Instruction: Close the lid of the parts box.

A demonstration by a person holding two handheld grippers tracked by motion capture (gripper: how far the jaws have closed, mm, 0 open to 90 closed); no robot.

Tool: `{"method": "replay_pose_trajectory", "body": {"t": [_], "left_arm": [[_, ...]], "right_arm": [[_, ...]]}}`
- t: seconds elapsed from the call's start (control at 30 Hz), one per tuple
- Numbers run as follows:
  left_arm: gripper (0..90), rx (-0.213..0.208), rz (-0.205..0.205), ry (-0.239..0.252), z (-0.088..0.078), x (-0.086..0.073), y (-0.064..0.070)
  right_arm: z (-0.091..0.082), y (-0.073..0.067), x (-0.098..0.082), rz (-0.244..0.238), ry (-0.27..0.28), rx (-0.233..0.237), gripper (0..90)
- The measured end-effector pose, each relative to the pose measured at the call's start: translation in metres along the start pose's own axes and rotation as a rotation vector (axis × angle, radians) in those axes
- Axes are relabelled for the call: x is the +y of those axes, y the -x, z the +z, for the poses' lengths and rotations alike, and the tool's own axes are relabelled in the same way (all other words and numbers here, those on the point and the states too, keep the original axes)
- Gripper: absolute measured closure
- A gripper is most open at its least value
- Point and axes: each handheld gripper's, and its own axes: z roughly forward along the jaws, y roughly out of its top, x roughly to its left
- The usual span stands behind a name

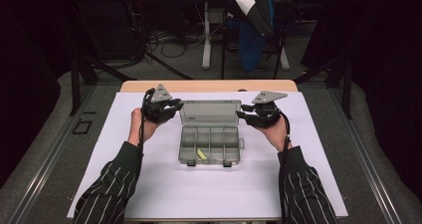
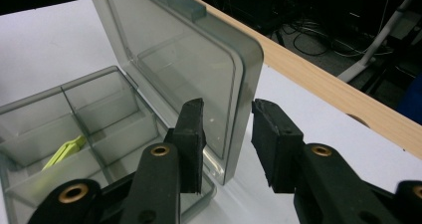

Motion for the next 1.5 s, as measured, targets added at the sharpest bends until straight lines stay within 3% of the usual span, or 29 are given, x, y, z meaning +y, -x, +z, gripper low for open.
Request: {"method": "replay_pose_trajectory", "body": {"t": [0.2, 0.33, 0.93, 1.03, 1.2, 1.23, 1.33, 1.4, 1.5], "left_arm": [[76.7, -0.007, 0.0, 0.001, 0.0, 0.0, 0.0], [76.8, -0.007, 0.003, -0.001, -0.001, -0.001, 0.0], [72.9, -0.024, 0.025, -0.003, -0.01, -0.007, 0.012], [59.2, -0.016, 0.038, -0.027, -0.011, -0.006, 0.015], [47.5, -0.048, 0.033, 0.025, -0.025, 0.001, 0.017], [50.3, -0.048, 0.034, 0.038, -0.029, 0.003, 0.017], [69.6, -0.029, 0.046, 0.05, -0.035, 0.012, 0.017], [76.2, -0.005, 0.061, 0.03, -0.035, 0.018, 0.017], [80.8, 0.003, 0.05, 0.013, -0.031, 0.023, 0.015]], "right_arm": [[0.008, 0.002, 0.01, 0.013, -0.013, -0.018, 66.4], [0.008, 0.003, 0.015, 0.02, -0.013, -0.006, 71.2], [-0.005, -0.016, 0.01, -0.061, -0.026, -0.016, 73.3], [-0.006, -0.018, 0.008, -0.07, -0.022, -0.019, 73.2], [-0.007, -0.02, 0.007, -0.077, -0.018, -0.019, 73.2], [-0.008, -0.02, 0.006, -0.083, -0.018, -0.021, 73.2], [-0.009, -0.022, 0.006, -0.091, -0.02, -0.022, 73.2], [-0.009, -0.024, 0.006, -0.104, -0.018, -0.025, 73.3], [-0.01, -0.025, 0.005, -0.11, -0.017, -0.029, 73.2]]}}
